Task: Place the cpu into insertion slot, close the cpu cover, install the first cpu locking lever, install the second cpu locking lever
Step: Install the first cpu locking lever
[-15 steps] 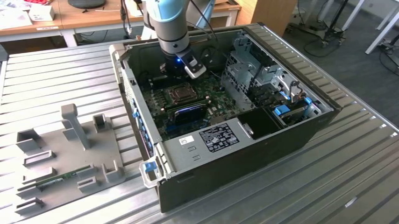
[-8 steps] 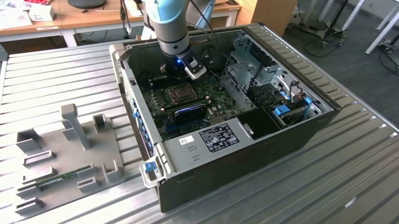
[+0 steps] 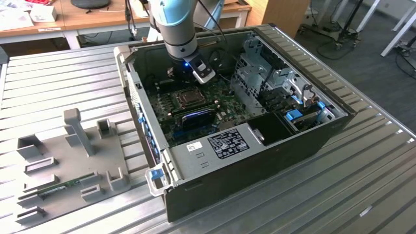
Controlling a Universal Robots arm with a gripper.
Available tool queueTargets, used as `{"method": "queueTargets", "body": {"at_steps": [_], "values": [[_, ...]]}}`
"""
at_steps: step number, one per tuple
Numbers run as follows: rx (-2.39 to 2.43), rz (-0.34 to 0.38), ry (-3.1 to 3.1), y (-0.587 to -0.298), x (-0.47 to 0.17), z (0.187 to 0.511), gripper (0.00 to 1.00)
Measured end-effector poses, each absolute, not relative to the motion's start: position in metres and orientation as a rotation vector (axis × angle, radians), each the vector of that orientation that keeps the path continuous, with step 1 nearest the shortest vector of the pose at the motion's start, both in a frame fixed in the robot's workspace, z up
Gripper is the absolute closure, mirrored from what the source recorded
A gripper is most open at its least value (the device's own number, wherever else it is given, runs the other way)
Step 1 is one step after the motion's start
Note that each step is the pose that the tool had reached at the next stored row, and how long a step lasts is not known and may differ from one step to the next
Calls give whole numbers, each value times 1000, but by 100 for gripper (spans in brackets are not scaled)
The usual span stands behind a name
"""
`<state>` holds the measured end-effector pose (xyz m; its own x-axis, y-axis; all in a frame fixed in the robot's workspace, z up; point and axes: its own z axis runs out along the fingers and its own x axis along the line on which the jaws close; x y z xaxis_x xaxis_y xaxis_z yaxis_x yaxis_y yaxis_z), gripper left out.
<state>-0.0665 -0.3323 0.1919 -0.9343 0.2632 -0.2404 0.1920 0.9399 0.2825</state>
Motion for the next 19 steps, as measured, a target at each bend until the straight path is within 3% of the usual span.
{"method": "queueTargets", "body": {"at_steps": [19], "values": [[338,371,2819,-329,-67,197,90]]}}
